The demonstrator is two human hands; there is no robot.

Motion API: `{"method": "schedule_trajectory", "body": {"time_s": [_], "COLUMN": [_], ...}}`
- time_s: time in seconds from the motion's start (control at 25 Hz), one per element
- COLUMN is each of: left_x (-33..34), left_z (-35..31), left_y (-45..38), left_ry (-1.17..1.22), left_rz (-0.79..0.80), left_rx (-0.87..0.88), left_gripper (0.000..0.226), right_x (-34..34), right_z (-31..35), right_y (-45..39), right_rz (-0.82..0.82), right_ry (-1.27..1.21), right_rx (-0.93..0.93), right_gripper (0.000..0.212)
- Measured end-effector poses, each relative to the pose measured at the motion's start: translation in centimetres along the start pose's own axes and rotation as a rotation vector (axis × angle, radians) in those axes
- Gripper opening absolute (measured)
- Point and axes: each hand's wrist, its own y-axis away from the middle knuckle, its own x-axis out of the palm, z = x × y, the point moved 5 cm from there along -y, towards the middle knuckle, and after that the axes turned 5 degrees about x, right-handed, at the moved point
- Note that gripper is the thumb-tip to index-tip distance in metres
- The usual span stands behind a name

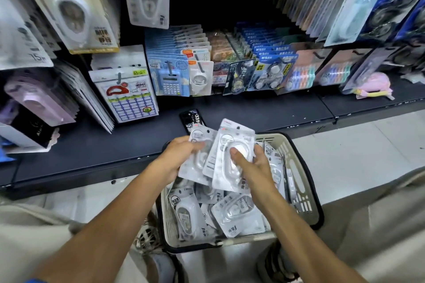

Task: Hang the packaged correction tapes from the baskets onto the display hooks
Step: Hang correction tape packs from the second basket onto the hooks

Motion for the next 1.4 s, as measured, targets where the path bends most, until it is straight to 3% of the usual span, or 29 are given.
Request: {"method": "schedule_trajectory", "body": {"time_s": [0.08,0.2,0.36,0.44,0.52,0.56,0.64,0.68,0.76,0.84,0.92,1.0,1.08,1.24,1.32,1.4], "left_x": [1.5,2.9,3.0,2.7,2.3,2.1,1.5,1.3,1.3,1.4,1.1,0.6,-0.1,-0.3,-0.4,-1.1], "left_z": [-0.8,-0.9,-0.9,-1.2,-1.3,-1.3,-1.6,-1.8,-2.2,-2.9,-3.9,-4.9,-5.6,-6.0,-6.5,-7.8], "left_y": [0.4,0.9,1.2,1.1,0.8,0.7,0.2,0.0,0.0,0.2,0.6,0.9,1.2,2.1,2.6,3.2], "left_ry": [0.145,0.112,0.136,0.110,0.077,0.079,0.095,0.103,0.109,0.114,0.143,0.198,0.228,0.242,0.237,0.230], "left_rz": [0.116,0.247,0.227,0.179,0.104,0.058,-0.017,-0.031,-0.023,-0.020,-0.043,-0.066,-0.077,-0.091,-0.107,-0.125], "left_rx": [-0.027,0.006,0.039,0.063,0.067,0.062,0.060,0.066,0.064,0.058,0.067,0.088,0.130,0.172,0.193,0.234], "left_gripper": [0.043,0.067,0.047,0.057,0.062,0.060,0.048,0.041,0.034,0.034,0.050,0.075,0.083,0.051,0.041,0.034], "right_x": [1.4,3.4,3.4,0.9,-4.7,-7.8,-12.0,-12.7,-12.5,-12.2,-11.9,-11.6,-10.4,-7.9,-7.1,-5.7], "right_z": [0.7,1.1,2.6,3.0,2.5,1.9,-0.2,-1.3,-3.0,-3.3,-3.6,-4.2,-3.6,-1.3,0.4,2.4], "right_y": [0.1,0.5,0.7,-0.6,-2.7,-3.4,-3.8,-3.6,-3.6,-3.7,-3.8,-3.7,-3.4,-2.4,-2.1,-2.2], "right_rz": [0.014,0.184,0.266,0.165,-0.108,-0.219,-0.242,-0.194,-0.189,-0.306,-0.340,-0.276,-0.218,-0.213,-0.267,-0.190], "right_ry": [0.043,0.018,0.140,0.214,0.300,0.538,0.999,1.070,1.023,0.966,0.994,1.071,1.082,0.879,0.606,0.252], "right_rx": [-0.019,0.012,-0.084,-0.109,0.010,0.107,0.382,0.481,0.492,0.343,0.246,0.220,0.119,-0.046,-0.120,-0.149], "right_gripper": [0.020,0.022,0.024,0.023,0.021,0.022,0.030,0.030,0.038,0.038,0.049,0.065,0.067,0.053,0.054,0.066]}}
